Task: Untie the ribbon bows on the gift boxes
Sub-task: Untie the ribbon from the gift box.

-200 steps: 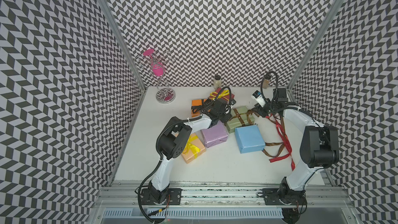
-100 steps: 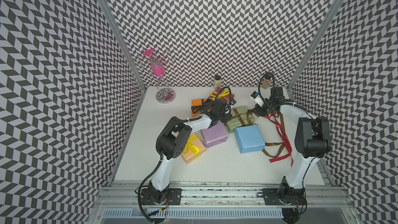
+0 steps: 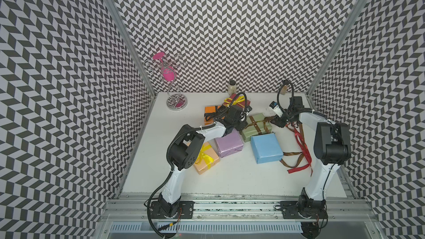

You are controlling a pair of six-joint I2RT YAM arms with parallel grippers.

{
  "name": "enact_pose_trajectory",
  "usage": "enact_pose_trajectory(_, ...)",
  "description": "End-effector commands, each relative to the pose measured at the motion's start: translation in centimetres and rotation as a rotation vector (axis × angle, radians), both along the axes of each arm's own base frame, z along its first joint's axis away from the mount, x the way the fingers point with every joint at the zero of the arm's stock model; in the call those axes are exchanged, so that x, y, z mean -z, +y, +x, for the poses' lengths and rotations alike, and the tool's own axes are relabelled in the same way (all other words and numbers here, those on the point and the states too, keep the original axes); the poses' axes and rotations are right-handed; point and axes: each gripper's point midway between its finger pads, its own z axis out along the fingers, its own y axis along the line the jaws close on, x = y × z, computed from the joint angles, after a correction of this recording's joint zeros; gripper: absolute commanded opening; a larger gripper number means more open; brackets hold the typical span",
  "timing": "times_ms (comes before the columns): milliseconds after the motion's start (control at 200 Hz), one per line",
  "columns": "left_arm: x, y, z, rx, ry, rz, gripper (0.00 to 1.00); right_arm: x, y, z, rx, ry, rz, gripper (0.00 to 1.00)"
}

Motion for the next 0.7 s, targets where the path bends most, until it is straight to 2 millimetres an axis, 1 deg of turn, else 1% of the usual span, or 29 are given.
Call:
enact_pose_trajectory(0, 2.1, 1.2, -1.5, 0.012, 0.076, 0.062, 0.73, 0.5, 0.5, 0.2, -0.033, 0.013, 0.024, 0.44)
enact_pose_trajectory(45, 2.1, 1.1, -1.5, 0.012, 0.075, 0.062, 0.73, 0.9, 0.5, 0.2, -0.029, 0.022, 0.027, 0.42)
enact_pose_trajectory(150, 2.1, 1.2, -1.5, 0.012, 0.076, 0.064, 0.73, 0.7, 0.3, 0.5, -0.011, 0.014, 0.034, 0.32)
enact_pose_trajectory(235, 2.0, 1.2, -1.5, 0.012, 0.075, 0.063, 0.73, -0.3, -0.2, 0.9, 0.008, -0.005, 0.054, 0.23)
enact_pose_trajectory(310, 2.0, 1.2, -1.5, 0.011, 0.074, 0.064, 0.73, -1.9, -1.0, 1.3, 0.034, -0.032, 0.081, 0.16)
enact_pose_trajectory(391, 2.0, 1.2, -1.5, 0.009, 0.075, 0.065, 0.73, -3.9, -2.6, 1.8, 0.074, -0.062, 0.131, 0.10)
enact_pose_trajectory(476, 2.0, 1.3, -1.5, 0.010, 0.074, 0.066, 0.73, -6.1, -4.6, 2.0, 0.119, -0.090, 0.202, 0.00)
enact_pose_trajectory(581, 2.1, 1.3, -1.6, 0.010, 0.077, 0.068, 0.73, -8.0, -7.2, 2.0, 0.179, -0.112, 0.285, 0.00)
enact_pose_trajectory(646, 2.3, 1.4, -1.6, 0.010, 0.078, 0.070, 0.73, -8.4, -8.6, 1.8, 0.216, -0.106, 0.334, 0.00)
enact_pose_trajectory(696, 2.3, 1.4, -1.6, 0.009, 0.079, 0.071, 0.73, -8.3, -9.7, 1.7, 0.248, -0.094, 0.369, 0.00)
